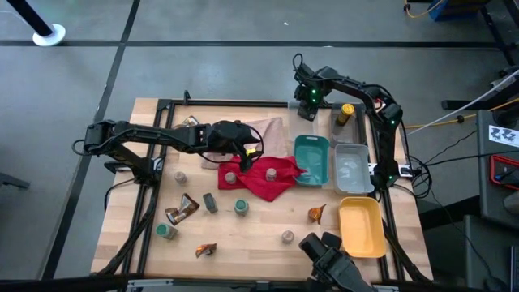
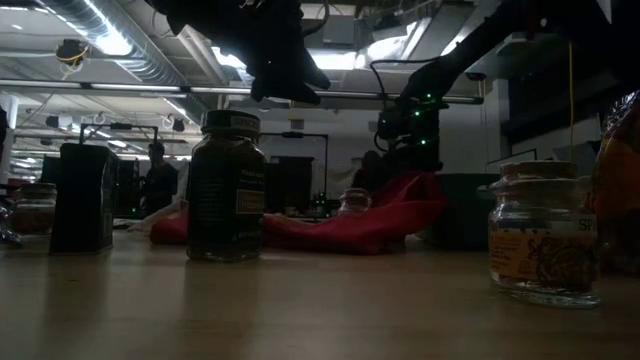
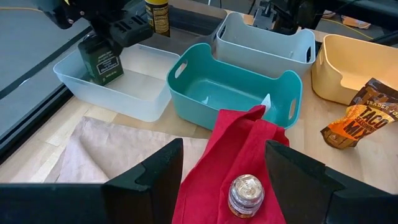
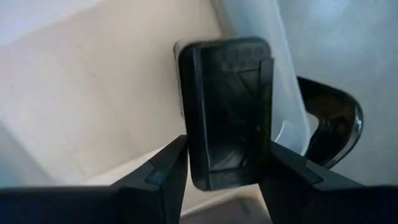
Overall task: Sort spices by type
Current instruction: Put the top dark green seasoning can into the transparent bin
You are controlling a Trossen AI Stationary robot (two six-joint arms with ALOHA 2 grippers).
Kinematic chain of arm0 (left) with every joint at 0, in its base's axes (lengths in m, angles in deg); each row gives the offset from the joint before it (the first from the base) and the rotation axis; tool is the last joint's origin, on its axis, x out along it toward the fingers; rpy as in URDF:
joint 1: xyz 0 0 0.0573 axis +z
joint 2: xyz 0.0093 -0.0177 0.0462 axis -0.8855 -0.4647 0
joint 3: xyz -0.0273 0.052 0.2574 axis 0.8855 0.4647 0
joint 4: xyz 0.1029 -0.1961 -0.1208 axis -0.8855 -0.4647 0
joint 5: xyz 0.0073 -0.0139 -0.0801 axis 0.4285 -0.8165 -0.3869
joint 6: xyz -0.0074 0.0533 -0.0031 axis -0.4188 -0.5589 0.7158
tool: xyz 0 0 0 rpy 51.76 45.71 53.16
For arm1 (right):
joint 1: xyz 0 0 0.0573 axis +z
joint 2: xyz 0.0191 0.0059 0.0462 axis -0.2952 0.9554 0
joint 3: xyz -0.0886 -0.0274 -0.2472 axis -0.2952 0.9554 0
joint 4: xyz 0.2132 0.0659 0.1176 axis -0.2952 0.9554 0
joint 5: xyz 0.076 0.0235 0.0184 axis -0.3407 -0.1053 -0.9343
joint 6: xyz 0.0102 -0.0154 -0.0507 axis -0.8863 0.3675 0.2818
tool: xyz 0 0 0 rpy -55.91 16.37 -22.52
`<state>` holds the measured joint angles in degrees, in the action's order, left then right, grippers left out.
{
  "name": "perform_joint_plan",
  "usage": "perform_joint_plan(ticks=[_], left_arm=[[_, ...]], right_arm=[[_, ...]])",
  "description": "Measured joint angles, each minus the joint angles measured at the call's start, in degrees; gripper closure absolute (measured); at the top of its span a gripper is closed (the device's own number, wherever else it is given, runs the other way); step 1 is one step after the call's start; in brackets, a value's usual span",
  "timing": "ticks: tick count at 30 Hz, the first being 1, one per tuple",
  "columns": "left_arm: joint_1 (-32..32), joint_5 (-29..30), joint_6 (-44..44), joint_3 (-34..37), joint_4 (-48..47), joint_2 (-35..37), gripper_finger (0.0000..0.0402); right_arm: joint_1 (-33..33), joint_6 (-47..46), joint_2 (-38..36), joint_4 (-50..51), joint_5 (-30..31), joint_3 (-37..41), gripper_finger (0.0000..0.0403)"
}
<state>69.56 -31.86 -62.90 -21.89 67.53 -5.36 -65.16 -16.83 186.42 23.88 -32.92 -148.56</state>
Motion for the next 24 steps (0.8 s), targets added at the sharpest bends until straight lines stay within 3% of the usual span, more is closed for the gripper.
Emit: perform_joint_plan(ticks=[12,24], left_arm=[[0.0,0.0,0.0,0.0,0.0,0.0,0.0192],[0.0,0.0,0.0,0.0,0.0,0.0,0.0192]], right_arm=[[0.0,0.0,0.0,3.0,0.9,-0.1,0.0228],[0.0,-0.2,-0.1,8.7,0.6,-8.6,0.0228]])
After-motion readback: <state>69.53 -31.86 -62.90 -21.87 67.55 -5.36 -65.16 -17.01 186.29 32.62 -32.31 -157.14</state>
